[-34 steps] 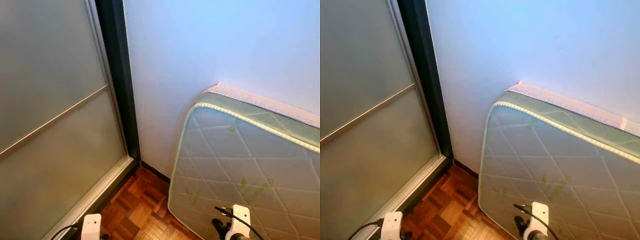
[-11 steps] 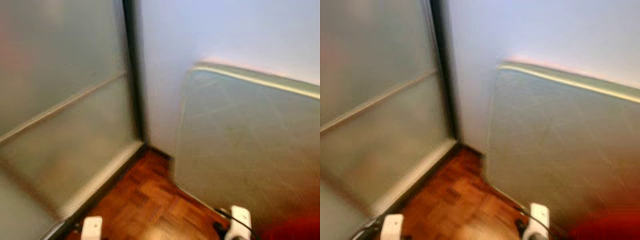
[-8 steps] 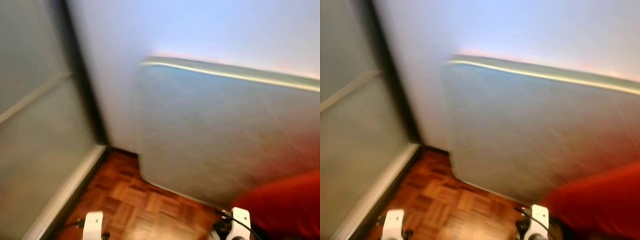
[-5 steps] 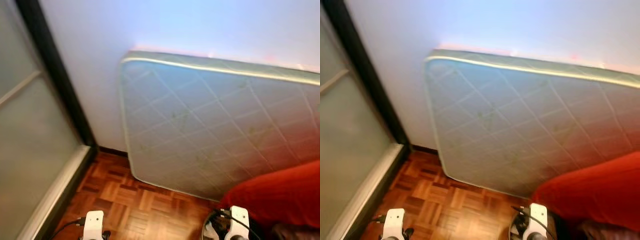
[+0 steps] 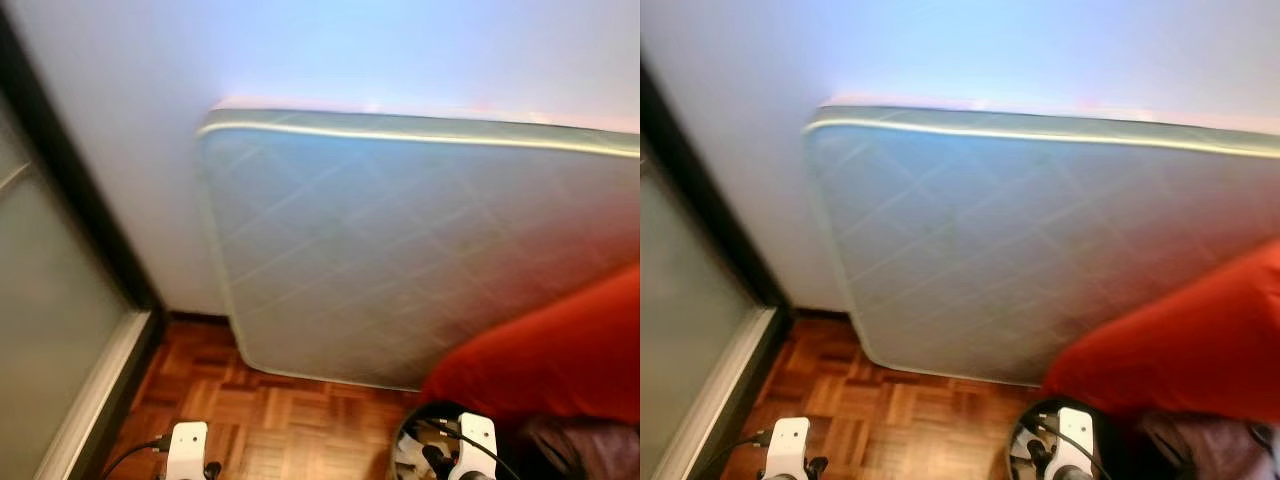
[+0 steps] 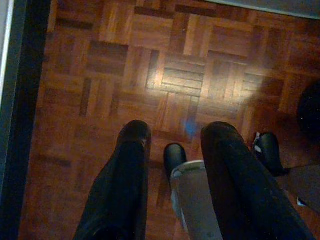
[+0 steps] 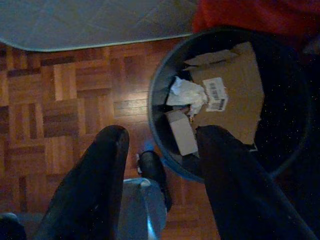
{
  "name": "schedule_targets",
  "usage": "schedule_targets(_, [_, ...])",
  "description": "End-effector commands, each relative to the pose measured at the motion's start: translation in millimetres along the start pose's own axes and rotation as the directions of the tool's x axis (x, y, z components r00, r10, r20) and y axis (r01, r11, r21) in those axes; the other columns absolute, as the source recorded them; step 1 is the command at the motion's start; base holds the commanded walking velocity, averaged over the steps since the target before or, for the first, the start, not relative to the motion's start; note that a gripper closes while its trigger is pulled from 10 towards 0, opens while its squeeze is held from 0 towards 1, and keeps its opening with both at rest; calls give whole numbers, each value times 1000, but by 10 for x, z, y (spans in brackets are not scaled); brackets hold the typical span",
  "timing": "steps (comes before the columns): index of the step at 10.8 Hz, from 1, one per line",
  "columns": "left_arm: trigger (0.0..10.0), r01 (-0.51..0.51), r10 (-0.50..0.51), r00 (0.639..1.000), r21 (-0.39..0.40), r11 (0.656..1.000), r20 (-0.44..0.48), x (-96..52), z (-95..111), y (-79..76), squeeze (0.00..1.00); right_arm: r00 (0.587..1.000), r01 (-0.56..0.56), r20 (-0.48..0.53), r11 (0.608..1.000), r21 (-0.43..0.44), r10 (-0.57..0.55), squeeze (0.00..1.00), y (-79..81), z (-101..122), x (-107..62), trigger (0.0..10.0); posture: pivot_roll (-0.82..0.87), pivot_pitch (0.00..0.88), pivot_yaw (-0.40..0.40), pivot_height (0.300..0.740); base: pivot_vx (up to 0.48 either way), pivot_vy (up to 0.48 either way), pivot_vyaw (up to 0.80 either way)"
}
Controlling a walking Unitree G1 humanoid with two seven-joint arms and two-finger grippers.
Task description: Clean up the room
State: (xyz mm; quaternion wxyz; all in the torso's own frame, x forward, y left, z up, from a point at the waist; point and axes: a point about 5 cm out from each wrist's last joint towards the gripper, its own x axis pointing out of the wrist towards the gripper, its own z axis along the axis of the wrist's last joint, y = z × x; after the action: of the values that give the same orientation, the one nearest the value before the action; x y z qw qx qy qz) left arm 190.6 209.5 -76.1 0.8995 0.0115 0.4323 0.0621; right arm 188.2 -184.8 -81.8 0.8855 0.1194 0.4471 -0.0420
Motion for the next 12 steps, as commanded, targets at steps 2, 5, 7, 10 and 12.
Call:
schedule_targets(2, [10000, 5, -5, 1000, 1, 1000, -22, -9, -58, -14, 0, 1000, 2, -10, 1000, -10, -2, 0, -7, -10, -2, 10000, 147, 55, -40, 740, 0, 0, -784])
schedule_targets(5, [10000, 6, -6, 1000, 20, 1000, -18, -8, -50, -15, 0, 1000, 2, -11, 1000, -10, -2, 0, -1, -9, 0, 10000, 150, 54, -38, 740, 0, -81, -781])
schedule_targets(7, [10000, 1, -1, 1000, 12, 1000, -19, -8, -49, -3, 0, 1000, -1, -12, 1000, -9, 1, 0, 13, -14, 2, 10000, 151, 53, -34, 740, 0, -131, -781])
schedule_targets(10, [10000, 0, 0, 1000, 32, 999, -14, 0, -4, 35, 0, 1000, -4, -11, 1000, -2, 4, 0, 57, -12, 11, 10000, 157, 36, -12, 740, 0, 0, -781])
schedule_targets(12, [10000, -1, 0, 1000, 52, 999, 11, 27, 144, 68, 0, 1000, -2, 13, 1000, 17, 2, 0, 105, 79, 32, 10000, 152, 0, 13, 740, 0, 0, -781])
